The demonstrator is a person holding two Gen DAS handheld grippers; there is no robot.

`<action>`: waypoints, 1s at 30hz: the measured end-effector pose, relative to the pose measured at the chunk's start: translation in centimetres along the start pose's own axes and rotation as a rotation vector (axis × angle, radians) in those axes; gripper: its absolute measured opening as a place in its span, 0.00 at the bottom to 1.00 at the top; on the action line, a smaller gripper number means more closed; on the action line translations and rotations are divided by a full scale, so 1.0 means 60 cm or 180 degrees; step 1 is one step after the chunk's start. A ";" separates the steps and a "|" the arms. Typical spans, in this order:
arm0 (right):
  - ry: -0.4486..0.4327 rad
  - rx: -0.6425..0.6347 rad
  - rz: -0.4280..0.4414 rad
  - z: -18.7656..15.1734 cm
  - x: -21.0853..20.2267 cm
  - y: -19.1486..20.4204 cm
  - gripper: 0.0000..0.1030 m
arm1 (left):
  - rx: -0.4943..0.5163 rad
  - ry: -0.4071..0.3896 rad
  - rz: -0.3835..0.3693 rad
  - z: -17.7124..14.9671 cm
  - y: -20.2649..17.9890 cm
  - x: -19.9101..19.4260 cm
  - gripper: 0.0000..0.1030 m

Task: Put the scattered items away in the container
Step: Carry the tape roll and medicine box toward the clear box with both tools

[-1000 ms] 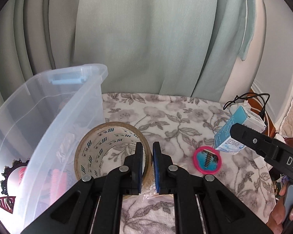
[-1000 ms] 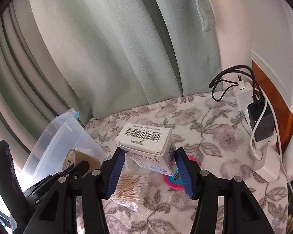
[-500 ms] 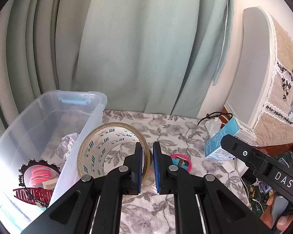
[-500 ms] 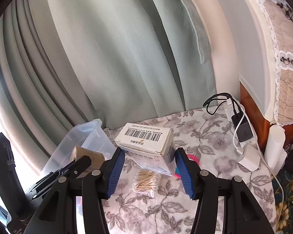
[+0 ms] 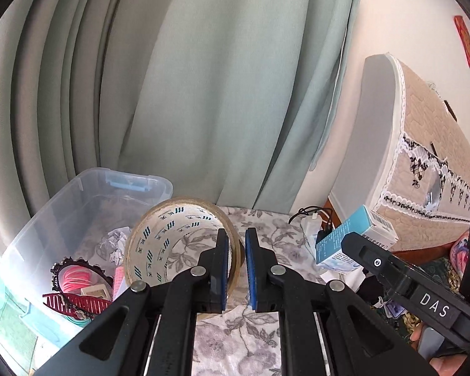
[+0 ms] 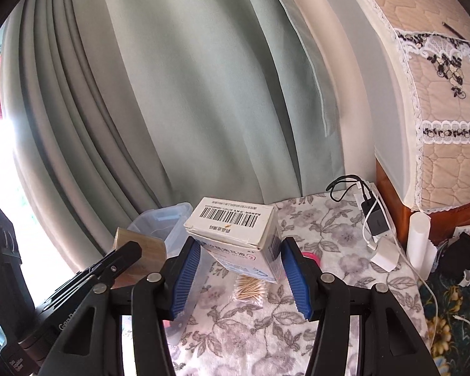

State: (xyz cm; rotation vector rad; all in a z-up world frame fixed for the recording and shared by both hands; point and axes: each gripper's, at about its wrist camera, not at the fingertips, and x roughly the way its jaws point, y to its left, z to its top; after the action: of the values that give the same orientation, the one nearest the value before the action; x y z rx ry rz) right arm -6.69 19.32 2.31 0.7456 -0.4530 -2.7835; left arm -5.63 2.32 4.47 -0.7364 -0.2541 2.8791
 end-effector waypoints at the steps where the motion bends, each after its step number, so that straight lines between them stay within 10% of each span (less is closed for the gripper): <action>1: -0.0015 -0.0024 0.0008 0.001 -0.005 0.008 0.55 | -0.0015 -0.0027 -0.0002 0.001 0.003 -0.009 0.10; 30: 0.0315 -0.0959 0.0566 -0.028 0.063 0.272 0.55 | -0.0926 -0.0440 0.0466 0.002 0.249 -0.128 0.10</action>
State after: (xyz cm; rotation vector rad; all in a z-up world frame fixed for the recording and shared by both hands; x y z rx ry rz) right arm -6.83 2.66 4.92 0.7284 -0.0728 -2.5547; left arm -0.70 -13.70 5.11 -0.6221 -0.6753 3.0742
